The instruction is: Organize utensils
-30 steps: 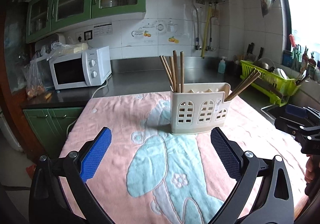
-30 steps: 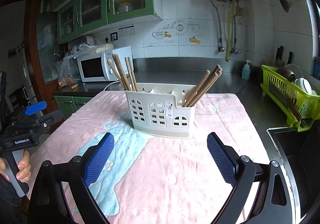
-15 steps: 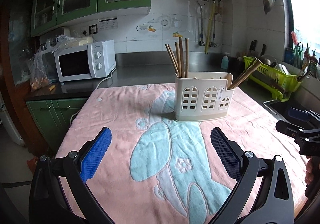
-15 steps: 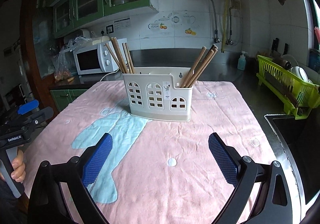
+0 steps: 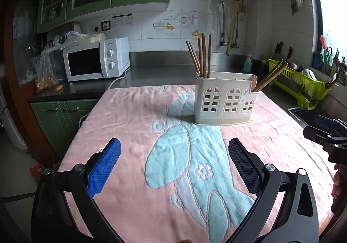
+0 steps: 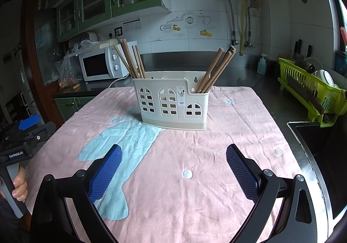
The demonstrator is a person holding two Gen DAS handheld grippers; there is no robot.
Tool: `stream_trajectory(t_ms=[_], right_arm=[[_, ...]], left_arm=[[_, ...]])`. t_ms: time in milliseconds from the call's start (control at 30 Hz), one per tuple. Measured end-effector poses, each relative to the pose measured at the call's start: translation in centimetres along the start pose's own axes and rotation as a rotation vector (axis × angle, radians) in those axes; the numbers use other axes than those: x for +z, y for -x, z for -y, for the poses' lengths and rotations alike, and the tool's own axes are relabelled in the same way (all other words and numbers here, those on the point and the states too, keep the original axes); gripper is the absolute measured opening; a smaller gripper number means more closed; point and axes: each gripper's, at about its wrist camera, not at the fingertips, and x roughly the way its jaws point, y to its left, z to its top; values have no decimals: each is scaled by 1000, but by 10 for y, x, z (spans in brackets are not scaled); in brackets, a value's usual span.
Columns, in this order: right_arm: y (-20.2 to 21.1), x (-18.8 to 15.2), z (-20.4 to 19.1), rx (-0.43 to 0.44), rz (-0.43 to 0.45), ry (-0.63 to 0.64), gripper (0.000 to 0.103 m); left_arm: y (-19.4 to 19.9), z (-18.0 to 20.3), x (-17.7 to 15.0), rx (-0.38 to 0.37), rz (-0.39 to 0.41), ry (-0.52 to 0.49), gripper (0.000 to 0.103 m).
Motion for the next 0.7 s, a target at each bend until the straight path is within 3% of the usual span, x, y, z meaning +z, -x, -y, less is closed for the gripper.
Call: stream_trajectory(t_ms=[700], right_arm=[[-3, 0, 3, 7, -6, -14, 94]], left_arm=[[-12, 4, -5, 12, -43, 3, 98]])
